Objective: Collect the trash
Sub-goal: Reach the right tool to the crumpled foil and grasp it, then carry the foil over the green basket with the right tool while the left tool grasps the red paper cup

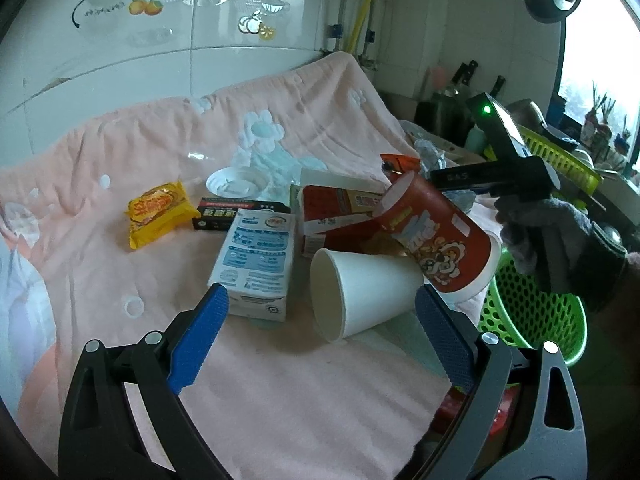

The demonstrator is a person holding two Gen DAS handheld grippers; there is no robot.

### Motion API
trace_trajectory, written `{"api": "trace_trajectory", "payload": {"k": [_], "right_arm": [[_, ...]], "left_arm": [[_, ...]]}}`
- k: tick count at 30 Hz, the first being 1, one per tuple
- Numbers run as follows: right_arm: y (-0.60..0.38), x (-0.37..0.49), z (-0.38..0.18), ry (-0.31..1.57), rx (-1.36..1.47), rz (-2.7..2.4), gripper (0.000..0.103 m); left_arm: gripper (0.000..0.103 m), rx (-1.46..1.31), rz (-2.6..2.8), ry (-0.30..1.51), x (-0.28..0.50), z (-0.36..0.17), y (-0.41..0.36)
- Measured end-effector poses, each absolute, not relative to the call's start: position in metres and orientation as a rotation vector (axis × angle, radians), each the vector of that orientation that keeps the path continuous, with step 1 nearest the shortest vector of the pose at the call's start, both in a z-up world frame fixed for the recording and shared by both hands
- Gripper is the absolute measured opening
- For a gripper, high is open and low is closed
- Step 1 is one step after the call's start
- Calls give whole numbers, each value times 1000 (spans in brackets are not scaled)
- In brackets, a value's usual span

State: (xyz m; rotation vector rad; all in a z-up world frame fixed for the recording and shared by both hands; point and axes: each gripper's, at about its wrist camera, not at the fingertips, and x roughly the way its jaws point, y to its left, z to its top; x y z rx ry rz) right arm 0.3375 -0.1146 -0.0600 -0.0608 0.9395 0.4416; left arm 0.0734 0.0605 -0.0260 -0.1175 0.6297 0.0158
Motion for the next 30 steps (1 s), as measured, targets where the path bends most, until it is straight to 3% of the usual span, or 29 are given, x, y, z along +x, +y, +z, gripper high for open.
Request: {"api": "trace_trajectory", "payload": {"k": [4, 9, 30], "right_arm": [[-120, 332, -55, 921, -34, 449, 60], [-130, 320, -45, 884, -3, 445, 53], [-211, 221, 7, 689, 30, 433, 52]], "left_arm": [[92, -116, 5, 634, 77, -25, 53], [90, -142, -9, 653, 89, -24, 43], [89, -500, -12, 766, 185, -21, 23]]}}
